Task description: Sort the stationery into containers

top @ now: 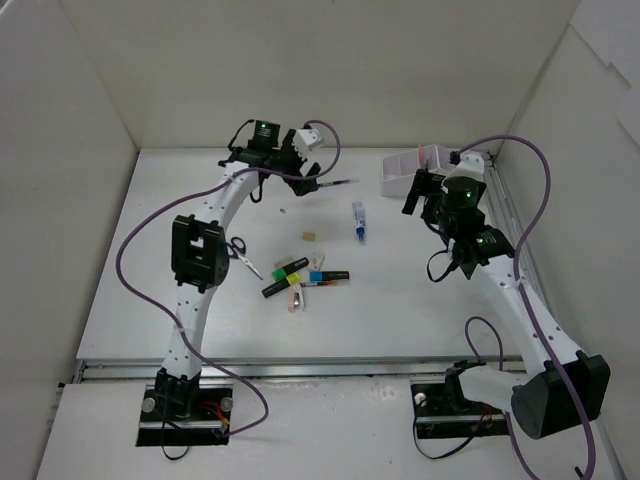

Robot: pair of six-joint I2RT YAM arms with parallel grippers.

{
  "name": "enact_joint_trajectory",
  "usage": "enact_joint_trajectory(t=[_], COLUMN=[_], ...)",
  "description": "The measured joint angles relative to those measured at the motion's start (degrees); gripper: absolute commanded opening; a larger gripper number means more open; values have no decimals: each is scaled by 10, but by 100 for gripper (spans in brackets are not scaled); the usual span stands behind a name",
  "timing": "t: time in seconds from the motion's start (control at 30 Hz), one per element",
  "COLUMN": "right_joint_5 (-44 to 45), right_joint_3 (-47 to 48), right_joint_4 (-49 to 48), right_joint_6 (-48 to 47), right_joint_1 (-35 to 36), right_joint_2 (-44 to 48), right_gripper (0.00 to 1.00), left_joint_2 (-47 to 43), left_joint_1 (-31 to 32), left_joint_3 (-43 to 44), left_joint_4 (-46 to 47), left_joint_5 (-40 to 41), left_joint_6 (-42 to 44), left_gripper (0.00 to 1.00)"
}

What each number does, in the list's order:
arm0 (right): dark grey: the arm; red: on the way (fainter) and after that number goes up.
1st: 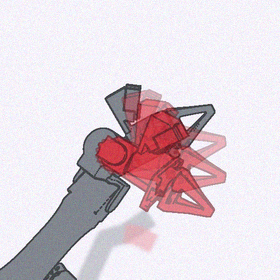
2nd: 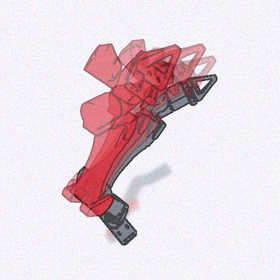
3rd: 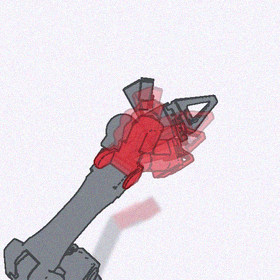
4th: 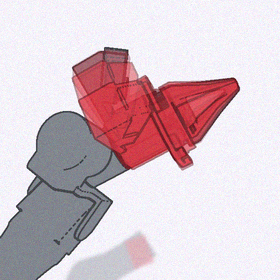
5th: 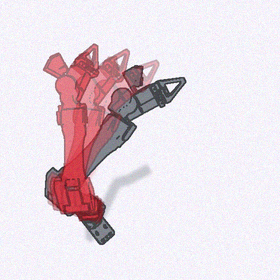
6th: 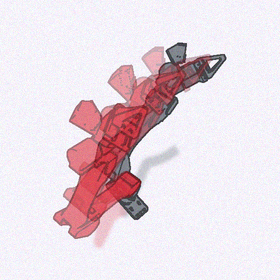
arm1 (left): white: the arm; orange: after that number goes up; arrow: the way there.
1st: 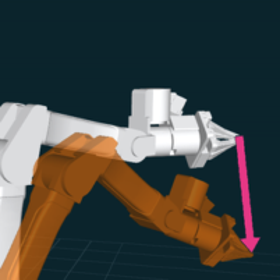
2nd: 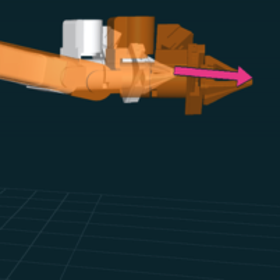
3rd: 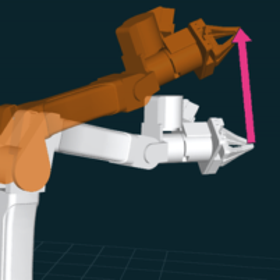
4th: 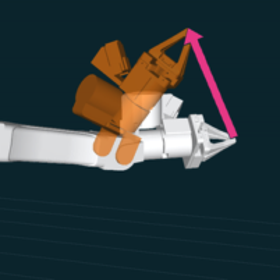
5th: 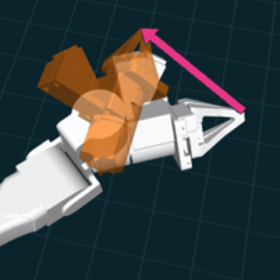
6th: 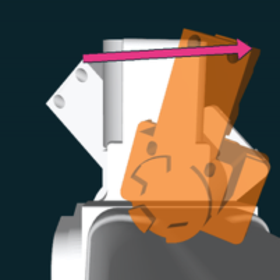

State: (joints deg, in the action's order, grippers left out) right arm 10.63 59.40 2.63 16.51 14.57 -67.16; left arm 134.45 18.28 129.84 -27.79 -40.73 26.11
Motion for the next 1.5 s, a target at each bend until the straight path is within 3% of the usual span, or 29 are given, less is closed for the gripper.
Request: enact_joint_trajectory(t=[0.17, 0.27, 0.43, 0.63, 0.77, 0.87, 1.27, 1.5], right_joint_5=[0, -5, -72, -204, -224, -237, -295, -347], right_joint_3=[9, 64, 273, 621, 770, 867, 857, 825], right_joint_4=[8, 23, 35, 99, 135, 150, 50, -55], right_joint_6=[13, 24, -5, -155, -244, -244, -90, 75], right_joint_1=[0, 4, 20, 33, 46, 51, 48, 25], right_joint_2=[-15, -91, -322, -634, -775, -859, -881, -890], right_gripper=[98, 98, 98, 98, 98, 98, 98, 98], left_joint_2=[73, 51, -85, -260, -340, -366, -414, -453], left_joint_1=[7, 7, -12, -73, -99, -98, -94, -94], left_joint_3=[38, -9, -193, -342, -426, -475, -538, -567], left_joint_4=[30, 63, 117, 144, 163, 169, 167, 167], left_joint_5=[-2, 14, 56, 101, 113, 113, 129, 153], left_joint_6=[-59, -102, -196, -319, -377, -399, -413, -413], left_gripper=[100, 99, 99, 99, 99, 100, 100, 100])
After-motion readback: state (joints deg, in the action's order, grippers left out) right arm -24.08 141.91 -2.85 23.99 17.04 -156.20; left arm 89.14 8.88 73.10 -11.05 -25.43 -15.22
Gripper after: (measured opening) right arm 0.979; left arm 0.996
